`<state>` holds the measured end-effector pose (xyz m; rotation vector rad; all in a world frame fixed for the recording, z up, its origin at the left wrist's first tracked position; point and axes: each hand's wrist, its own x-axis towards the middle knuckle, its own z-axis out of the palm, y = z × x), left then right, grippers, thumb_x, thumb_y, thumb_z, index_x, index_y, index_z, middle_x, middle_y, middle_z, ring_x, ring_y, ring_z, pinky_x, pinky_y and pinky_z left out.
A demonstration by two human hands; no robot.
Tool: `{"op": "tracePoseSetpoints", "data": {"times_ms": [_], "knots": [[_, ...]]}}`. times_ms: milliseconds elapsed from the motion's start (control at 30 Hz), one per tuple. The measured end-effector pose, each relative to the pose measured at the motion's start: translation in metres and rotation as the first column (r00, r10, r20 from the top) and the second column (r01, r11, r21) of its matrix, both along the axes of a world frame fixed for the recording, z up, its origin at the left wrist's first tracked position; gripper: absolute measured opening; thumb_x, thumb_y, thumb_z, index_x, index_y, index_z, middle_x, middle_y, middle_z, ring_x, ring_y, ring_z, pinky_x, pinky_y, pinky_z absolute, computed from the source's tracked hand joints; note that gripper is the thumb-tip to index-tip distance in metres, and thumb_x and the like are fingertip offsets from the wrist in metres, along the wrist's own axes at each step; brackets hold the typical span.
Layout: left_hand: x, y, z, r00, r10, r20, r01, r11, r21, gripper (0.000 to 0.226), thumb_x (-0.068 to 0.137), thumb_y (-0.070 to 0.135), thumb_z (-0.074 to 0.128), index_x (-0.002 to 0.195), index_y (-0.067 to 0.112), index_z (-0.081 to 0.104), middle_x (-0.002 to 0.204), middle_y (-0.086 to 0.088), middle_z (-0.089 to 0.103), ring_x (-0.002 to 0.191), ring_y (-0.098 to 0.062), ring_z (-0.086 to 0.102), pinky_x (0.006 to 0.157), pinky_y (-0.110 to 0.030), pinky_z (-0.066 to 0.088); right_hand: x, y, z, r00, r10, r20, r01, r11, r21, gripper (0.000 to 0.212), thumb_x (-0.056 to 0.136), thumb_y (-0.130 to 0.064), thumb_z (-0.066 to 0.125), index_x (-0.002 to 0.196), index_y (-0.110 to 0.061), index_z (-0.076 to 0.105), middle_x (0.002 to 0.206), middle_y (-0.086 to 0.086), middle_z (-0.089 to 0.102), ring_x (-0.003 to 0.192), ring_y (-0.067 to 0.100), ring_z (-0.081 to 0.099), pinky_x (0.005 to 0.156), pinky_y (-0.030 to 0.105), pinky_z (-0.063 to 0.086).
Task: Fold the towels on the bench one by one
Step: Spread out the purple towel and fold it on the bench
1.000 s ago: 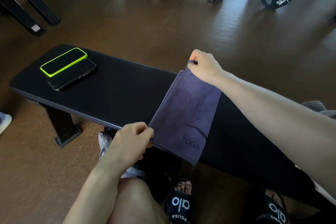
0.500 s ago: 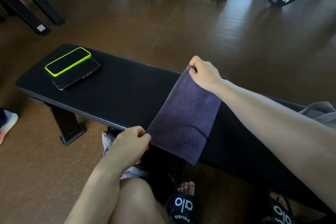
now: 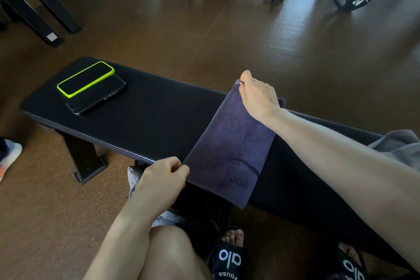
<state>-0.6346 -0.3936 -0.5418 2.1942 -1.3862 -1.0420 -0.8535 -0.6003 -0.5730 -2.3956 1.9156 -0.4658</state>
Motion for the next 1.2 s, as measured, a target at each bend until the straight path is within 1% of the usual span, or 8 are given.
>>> {"op": "tracePoseSetpoints", "data": {"times_ms": [100, 200, 467, 600, 867, 1000, 1100, 1200], "knots": [[0.003, -0.002, -0.001, 1.0, 0.016, 0.026, -0.017, 1.0, 0.013, 0.019, 0.089, 0.024, 0.052, 0.081, 0.009, 0.061, 0.078, -0.008, 0.071, 0.063, -0.023, 0.057, 0.068, -0.044, 0.057, 0.002, -0.002, 0.003, 0.998, 0.022, -0.061, -0.021, 1.0, 0.021, 0.018, 0.108, -0.019, 0.036, 0.124, -0.01, 0.04, 0.091, 0.004, 0.058, 0.06, 0.02, 0.045, 0.06, 0.032, 0.033], [0.006, -0.003, -0.005, 0.998, 0.001, 0.056, -0.004, 0.999, 0.053, 0.018, 0.088, 0.025, 0.05, 0.081, 0.012, 0.061, 0.082, -0.007, 0.071, 0.072, -0.028, 0.065, 0.071, -0.047, 0.06, 0.005, -0.004, 0.005, 0.992, 0.054, -0.116, -0.048, 0.997, 0.054, 0.024, 0.107, -0.021, 0.042, 0.128, -0.011, 0.039, 0.091, 0.004, 0.057, 0.054, 0.01, 0.038, 0.05, 0.028, 0.024], [0.007, -0.005, -0.014, 0.999, -0.036, 0.013, 0.034, 0.994, 0.1, 0.017, 0.092, 0.023, 0.053, 0.083, 0.012, 0.062, 0.084, -0.008, 0.072, 0.063, -0.019, 0.061, 0.047, -0.027, 0.052, 0.007, -0.005, 0.003, 0.992, 0.037, -0.117, -0.023, 0.993, 0.112, 0.027, 0.105, -0.016, 0.045, 0.131, -0.011, 0.039, 0.109, 0.009, 0.064, 0.056, 0.008, 0.032, 0.059, 0.03, 0.03], [0.006, -0.004, -0.013, 0.999, -0.024, -0.023, 0.026, 0.997, 0.078, 0.015, 0.09, 0.019, 0.053, 0.08, 0.011, 0.062, 0.08, -0.007, 0.071, 0.06, -0.017, 0.058, 0.045, -0.023, 0.048, 0.006, -0.004, 0.004, 0.995, 0.019, -0.094, -0.009, 0.994, 0.109, 0.027, 0.105, -0.014, 0.043, 0.131, -0.009, 0.039, 0.108, 0.01, 0.064, 0.055, 0.009, 0.031, 0.059, 0.031, 0.028], [0.006, -0.006, -0.017, 0.998, 0.01, -0.067, -0.003, 0.994, 0.11, 0.012, 0.092, 0.016, 0.055, 0.084, 0.009, 0.061, 0.084, -0.01, 0.072, 0.059, -0.018, 0.062, 0.049, -0.026, 0.054, 0.007, -0.013, 0.0, 0.989, 0.069, -0.133, -0.051, 0.99, 0.134, 0.023, 0.107, -0.023, 0.042, 0.129, -0.016, 0.042, 0.11, 0.006, 0.063, 0.071, 0.013, 0.046, 0.066, 0.031, 0.035], [0.006, -0.007, -0.016, 0.994, 0.068, -0.091, -0.061, 0.995, 0.081, 0.008, 0.092, 0.017, 0.06, 0.094, 0.012, 0.056, 0.082, -0.011, 0.072, 0.062, -0.021, 0.072, 0.062, -0.035, 0.064, 0.007, -0.016, -0.005, 0.981, 0.061, -0.186, -0.035, 0.989, 0.143, 0.028, 0.106, -0.025, 0.046, 0.133, -0.017, 0.046, 0.118, 0.009, 0.06, 0.087, 0.019, 0.056, 0.071, 0.033, 0.047], [0.005, -0.006, -0.017, 0.98, 0.1, -0.171, -0.09, 0.994, 0.065, 0.015, 0.092, 0.012, 0.063, 0.099, 0.013, 0.05, 0.085, -0.014, 0.071, 0.066, -0.021, 0.072, 0.065, -0.043, 0.065, 0.008, -0.01, -0.001, 0.965, 0.007, -0.263, 0.0, 1.0, 0.027, 0.036, 0.103, -0.024, 0.05, 0.138, -0.017, 0.047, 0.133, 0.014, 0.054, 0.115, 0.029, 0.056, 0.097, 0.04, 0.047], [0.004, -0.005, -0.016, 0.969, 0.115, -0.217, -0.106, 0.993, 0.057, 0.016, 0.092, 0.01, 0.064, 0.1, 0.013, 0.05, 0.091, -0.015, 0.067, 0.071, -0.02, 0.07, 0.061, -0.039, 0.064, 0.012, 0.02, 0.01, 0.98, 0.02, -0.199, -0.055, 0.983, -0.172, 0.032, 0.098, -0.014, 0.054, 0.13, -0.015, 0.054, 0.124, 0.014, 0.057, 0.112, 0.031, 0.055, 0.099, 0.042, 0.042]]}}
